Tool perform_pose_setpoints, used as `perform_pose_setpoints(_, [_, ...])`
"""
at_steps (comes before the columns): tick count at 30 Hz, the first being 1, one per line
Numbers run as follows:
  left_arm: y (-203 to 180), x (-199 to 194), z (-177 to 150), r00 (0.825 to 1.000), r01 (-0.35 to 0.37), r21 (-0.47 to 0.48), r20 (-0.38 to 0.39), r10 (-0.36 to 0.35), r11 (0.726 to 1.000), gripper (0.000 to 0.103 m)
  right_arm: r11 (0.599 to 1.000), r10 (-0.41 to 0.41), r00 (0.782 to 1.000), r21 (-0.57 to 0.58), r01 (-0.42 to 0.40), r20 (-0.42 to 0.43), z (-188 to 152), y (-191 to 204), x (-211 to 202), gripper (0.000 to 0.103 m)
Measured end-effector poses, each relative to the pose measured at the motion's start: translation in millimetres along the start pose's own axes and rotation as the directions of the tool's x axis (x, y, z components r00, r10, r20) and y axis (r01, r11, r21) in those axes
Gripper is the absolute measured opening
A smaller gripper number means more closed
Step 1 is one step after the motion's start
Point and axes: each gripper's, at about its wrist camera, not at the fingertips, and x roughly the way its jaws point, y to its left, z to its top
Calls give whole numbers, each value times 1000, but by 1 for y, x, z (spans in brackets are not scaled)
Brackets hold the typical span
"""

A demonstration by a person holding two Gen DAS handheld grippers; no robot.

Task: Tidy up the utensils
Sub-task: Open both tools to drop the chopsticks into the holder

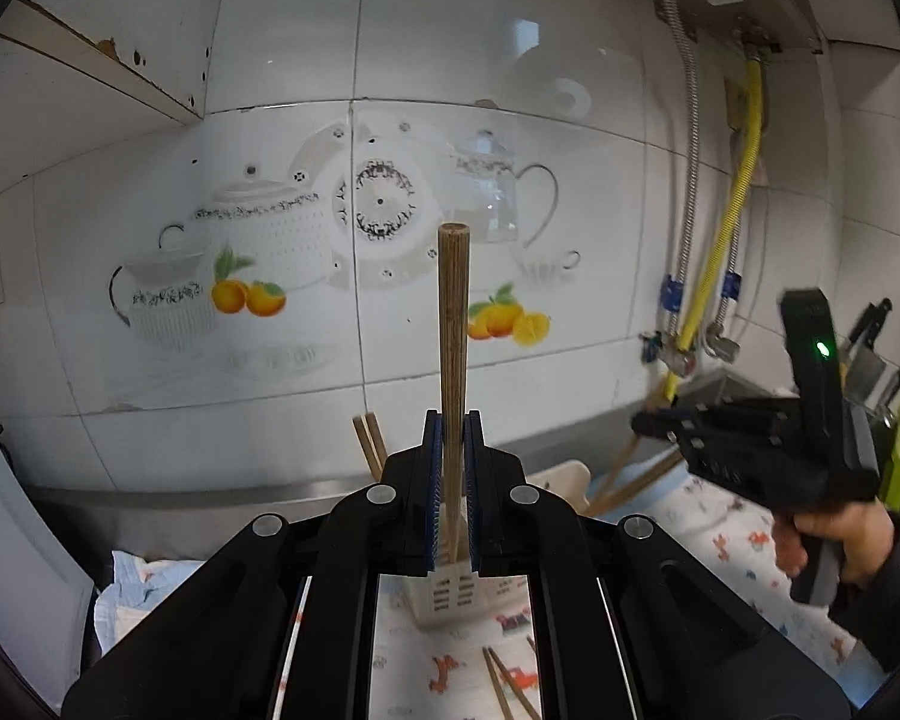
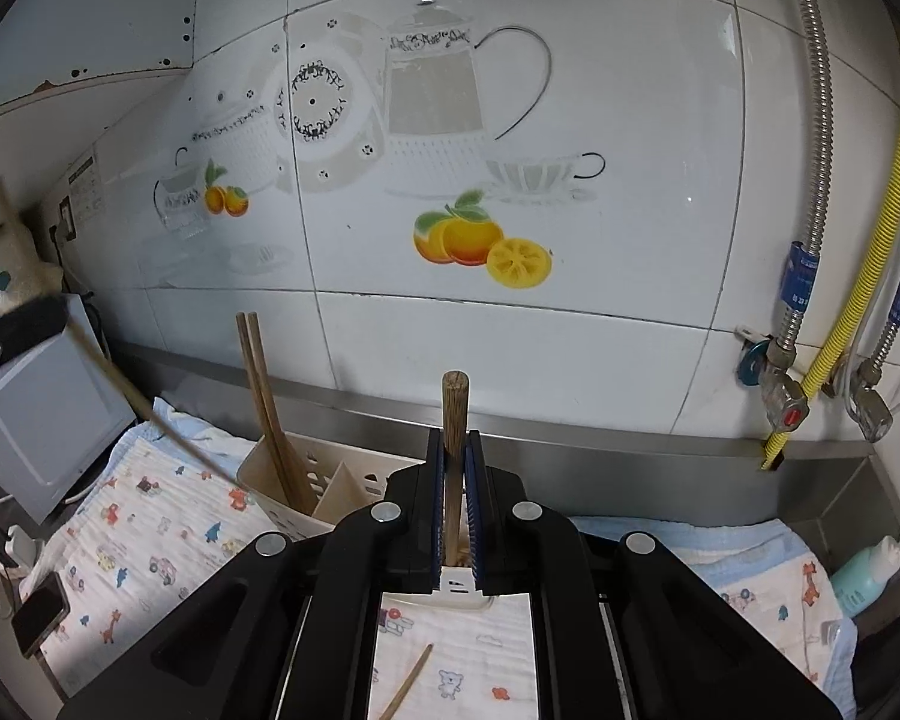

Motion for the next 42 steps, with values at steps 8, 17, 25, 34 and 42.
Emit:
perform_pose_setpoints(8, [9,30,-1,999,-25,-46,-27,24,999,6,1000,0,1000,-13,0,6,0,1,-1,7])
perform_pose_setpoints(17, [29,65,-19,994,-2,-153,-104,-14,988,6,1000,1,1000,-24,0,30,-2,2,-13,13])
perform_pose_setpoints(25, [35,82,-37,986,-13,-167,-164,-15,986,6,1000,14,998,-21,-12,64,-17,6,-37,17])
perform_pose_setpoints(34, [44,88,-46,981,-20,-195,-193,-18,981,8,999,42,998,9,-43,47,-59,14,-55,22])
perform_pose_setpoints(42, [38,61,-38,989,-31,-160,-150,7,987,30,999,46,998,21,-45,-37,-107,29,-54,24])
